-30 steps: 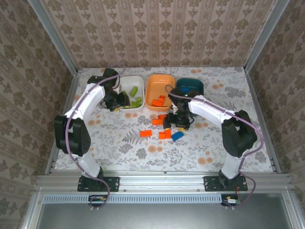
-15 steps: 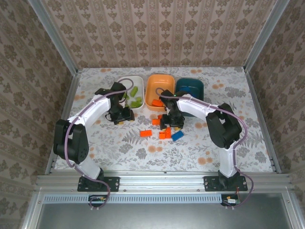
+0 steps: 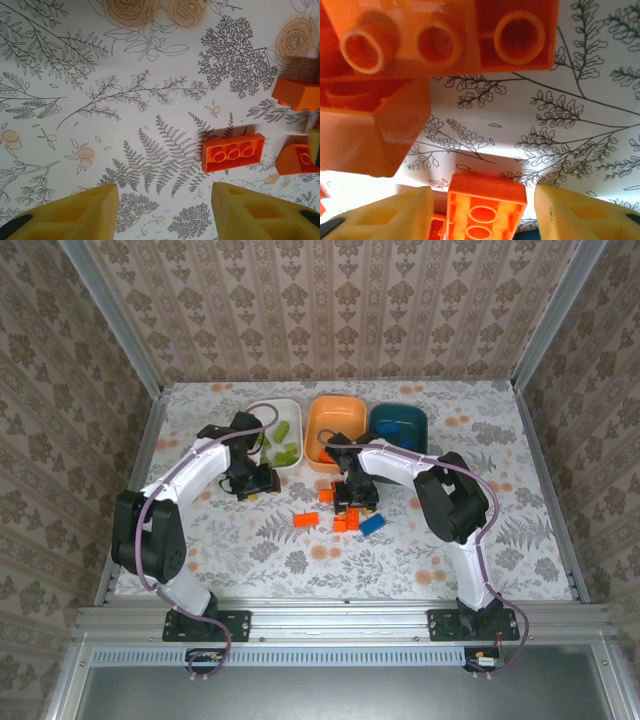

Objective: Sort the legos into containers by color

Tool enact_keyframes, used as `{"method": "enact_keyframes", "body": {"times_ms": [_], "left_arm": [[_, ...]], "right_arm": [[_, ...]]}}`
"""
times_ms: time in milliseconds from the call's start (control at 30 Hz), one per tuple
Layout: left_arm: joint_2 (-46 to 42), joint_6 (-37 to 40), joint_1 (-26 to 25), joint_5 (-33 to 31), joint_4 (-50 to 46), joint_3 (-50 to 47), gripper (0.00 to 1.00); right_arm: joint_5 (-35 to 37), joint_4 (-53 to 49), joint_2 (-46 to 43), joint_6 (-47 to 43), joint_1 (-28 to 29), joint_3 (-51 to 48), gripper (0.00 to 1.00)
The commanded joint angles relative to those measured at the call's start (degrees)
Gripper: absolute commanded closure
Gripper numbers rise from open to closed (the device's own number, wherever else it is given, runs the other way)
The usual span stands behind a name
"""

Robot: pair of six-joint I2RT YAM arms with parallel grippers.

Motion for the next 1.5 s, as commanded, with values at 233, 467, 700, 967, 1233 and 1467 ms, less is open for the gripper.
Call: {"method": "enact_keyframes", "body": {"times_ms": [233, 467, 700, 967, 1233, 1467], "left_arm": [[-0.9, 1.7, 1.3, 1.5, -0.9, 0.9, 0.48], [-3.0, 0.5, 1.3, 0.3, -0.8, 0.2, 0.48], [-3.7, 2.4, 2.0, 1.4, -0.4, -0.3, 0.48], [-1.6, 6.4, 3.4, 6.8, -1.1, 1.3, 0.47], [-4.5, 11.5, 3.3, 8.5, -0.9, -3.7, 0.47], [-5.2, 15.4, 5.0, 9.6, -1.3, -4.8, 0.46]], "right_arm": [[2.3, -3.2, 0.3, 0.4, 0.4, 3.7, 0.62], [1.8, -7.1, -5.5, -0.8, -0.5, 6.0, 0.63], [2.1, -11.7, -9.9, -0.5, -2.0, 13.8, 0.63], [2.3, -18.3, 7.1, 4.6, -5.2, 43.7, 0.63], [0.5, -14.7, 22.9, 16.5, -10.3, 61.7, 0.62], [-2.0, -3.0, 23.6, 22.8, -12.0, 58.0, 0.37]]}}
